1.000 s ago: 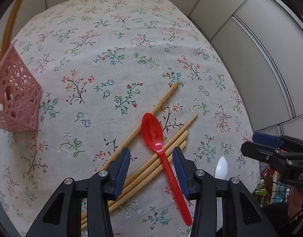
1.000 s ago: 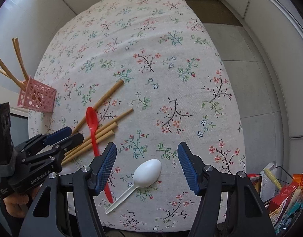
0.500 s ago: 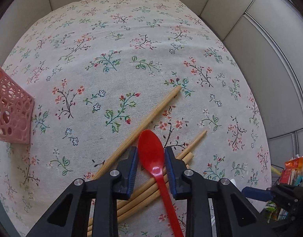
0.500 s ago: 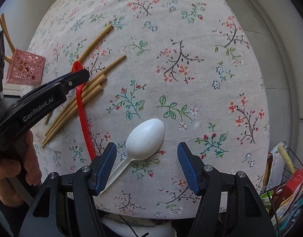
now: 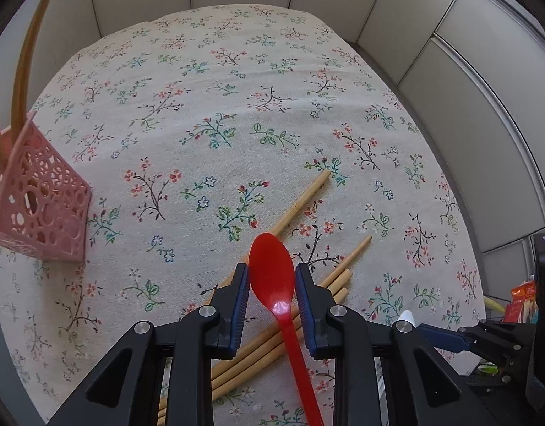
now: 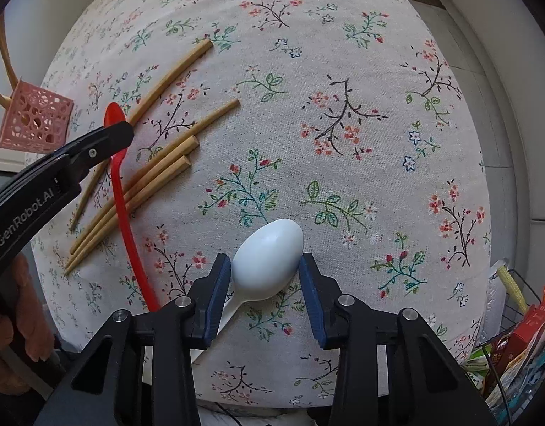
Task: Organize utensils
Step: 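Grasp the red spoon handle with the left tool while the right tool grasps the white spoon, then lift both spoons and carry them over the pink basket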
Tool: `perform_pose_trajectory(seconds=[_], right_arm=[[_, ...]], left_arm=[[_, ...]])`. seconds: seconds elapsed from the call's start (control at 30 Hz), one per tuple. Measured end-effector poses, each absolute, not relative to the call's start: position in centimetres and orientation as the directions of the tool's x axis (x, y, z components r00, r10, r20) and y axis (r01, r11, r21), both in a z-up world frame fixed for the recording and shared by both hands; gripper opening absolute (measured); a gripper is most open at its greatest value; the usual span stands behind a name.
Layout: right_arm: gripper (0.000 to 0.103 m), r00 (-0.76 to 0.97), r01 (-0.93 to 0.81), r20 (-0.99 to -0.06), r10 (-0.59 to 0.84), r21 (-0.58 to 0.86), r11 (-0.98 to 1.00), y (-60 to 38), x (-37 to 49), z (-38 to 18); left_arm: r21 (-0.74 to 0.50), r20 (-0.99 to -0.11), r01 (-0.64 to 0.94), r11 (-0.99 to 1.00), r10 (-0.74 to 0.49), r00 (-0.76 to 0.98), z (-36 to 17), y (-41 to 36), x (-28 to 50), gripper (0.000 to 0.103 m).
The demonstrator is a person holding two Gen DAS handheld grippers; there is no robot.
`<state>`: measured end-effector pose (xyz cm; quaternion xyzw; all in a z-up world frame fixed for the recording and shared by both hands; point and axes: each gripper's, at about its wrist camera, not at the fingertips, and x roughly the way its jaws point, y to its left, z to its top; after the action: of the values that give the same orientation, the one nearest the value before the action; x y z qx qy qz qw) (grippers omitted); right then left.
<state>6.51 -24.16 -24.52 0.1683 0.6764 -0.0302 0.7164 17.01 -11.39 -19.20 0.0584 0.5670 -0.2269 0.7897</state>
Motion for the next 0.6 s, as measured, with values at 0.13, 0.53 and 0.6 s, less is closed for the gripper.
perform_pose_trajectory(seconds=[0.13,0.53,0.6], right_arm=[[0.042,0.103,0.267,-0.978,0.181,0.202,0.942,-23.5,6.9,-24.3],[0.019,0.213,0.236,-0.961,0.177,0.226,0.945,-23.2,8.3,-20.8],[0.019,0.214,0.243,-0.96,0.181,0.232,0.942,-23.0,8.7,-21.1]], left_arm=[[-0.166,-0.914,0.424,0.89,-0.301,0.273,-18.4,-10.4,16.9,0.027],[-0.142,-0.87,0.401,0.905,-0.307,0.385,-14.5,-6.3,16.2,0.027],[-0.144,-0.871,0.401,0.905,-0.308,0.383,-14.3,-5.9,16.1,0.027]])
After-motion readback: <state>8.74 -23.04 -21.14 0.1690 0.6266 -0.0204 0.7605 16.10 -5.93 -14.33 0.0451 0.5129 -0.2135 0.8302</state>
